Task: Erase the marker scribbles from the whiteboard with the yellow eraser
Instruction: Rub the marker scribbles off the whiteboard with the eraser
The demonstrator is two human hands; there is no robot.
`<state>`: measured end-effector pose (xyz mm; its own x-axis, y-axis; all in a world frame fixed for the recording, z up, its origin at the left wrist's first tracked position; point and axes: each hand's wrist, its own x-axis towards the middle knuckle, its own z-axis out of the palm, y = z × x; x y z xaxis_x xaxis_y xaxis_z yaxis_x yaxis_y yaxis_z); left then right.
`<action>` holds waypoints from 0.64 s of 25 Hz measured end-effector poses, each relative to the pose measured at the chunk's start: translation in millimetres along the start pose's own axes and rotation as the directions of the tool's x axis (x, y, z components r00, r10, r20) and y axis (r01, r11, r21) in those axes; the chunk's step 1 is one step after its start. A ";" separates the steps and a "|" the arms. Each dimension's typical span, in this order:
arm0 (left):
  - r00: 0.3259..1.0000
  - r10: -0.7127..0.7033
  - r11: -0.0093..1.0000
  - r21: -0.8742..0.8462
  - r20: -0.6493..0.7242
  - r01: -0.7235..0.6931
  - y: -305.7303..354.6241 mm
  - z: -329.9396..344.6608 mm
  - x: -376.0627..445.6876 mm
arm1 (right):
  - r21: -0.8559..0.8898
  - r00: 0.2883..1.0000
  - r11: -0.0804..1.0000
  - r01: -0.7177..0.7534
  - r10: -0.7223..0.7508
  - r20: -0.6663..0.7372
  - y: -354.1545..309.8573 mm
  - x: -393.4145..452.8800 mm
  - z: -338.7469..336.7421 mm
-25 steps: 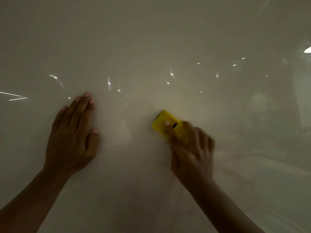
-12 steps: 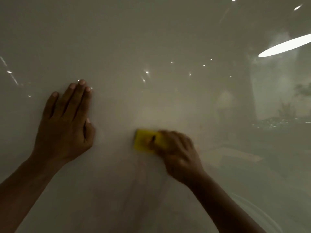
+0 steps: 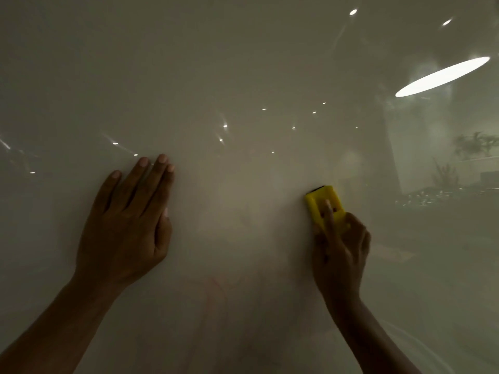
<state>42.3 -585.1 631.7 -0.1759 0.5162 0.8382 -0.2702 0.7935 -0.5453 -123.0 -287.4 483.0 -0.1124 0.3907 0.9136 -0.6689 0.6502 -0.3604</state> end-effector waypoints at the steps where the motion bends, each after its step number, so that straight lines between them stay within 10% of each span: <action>1: 1.000 -0.006 1.000 -0.003 0.004 0.006 0.6 -0.5 -0.3 | 0.025 0.990 0.990 0.140 -0.141 0.031 -11.7 -12.2 0.7; 4: 1.000 -0.018 1.000 -0.004 0.007 0.018 1.9 -1.3 0.7 | 0.072 0.867 0.872 0.485 -0.490 0.092 -2.6 -13.9 -4.8; 6: 1.000 -0.026 1.000 0.002 0.009 0.026 2.7 -1.4 -0.2 | 0.079 0.999 0.996 0.051 -0.051 -0.005 9.8 0.2 -4.1; 8: 0.999 -0.029 1.000 0.011 0.017 0.029 2.5 -1.3 -1.1 | 0.089 0.975 0.976 -0.199 0.206 -0.082 -3.7 -10.7 2.3; 12: 0.999 -0.036 0.999 0.008 0.023 0.036 2.4 -1.8 -0.8 | 0.083 0.870 0.876 0.476 -0.482 0.105 -29.2 -37.5 0.7; 16: 0.999 -0.044 0.999 0.010 0.029 0.044 3.9 -2.9 -1.0 | 0.127 0.995 0.987 -0.094 0.098 -0.025 -44.0 -26.9 8.5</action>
<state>44.2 -581.6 628.8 -0.1915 0.4708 0.8612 -0.2871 0.8122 -0.5078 -96.8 -332.1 475.8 -0.1587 0.4689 0.8689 -0.7432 0.5226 -0.4178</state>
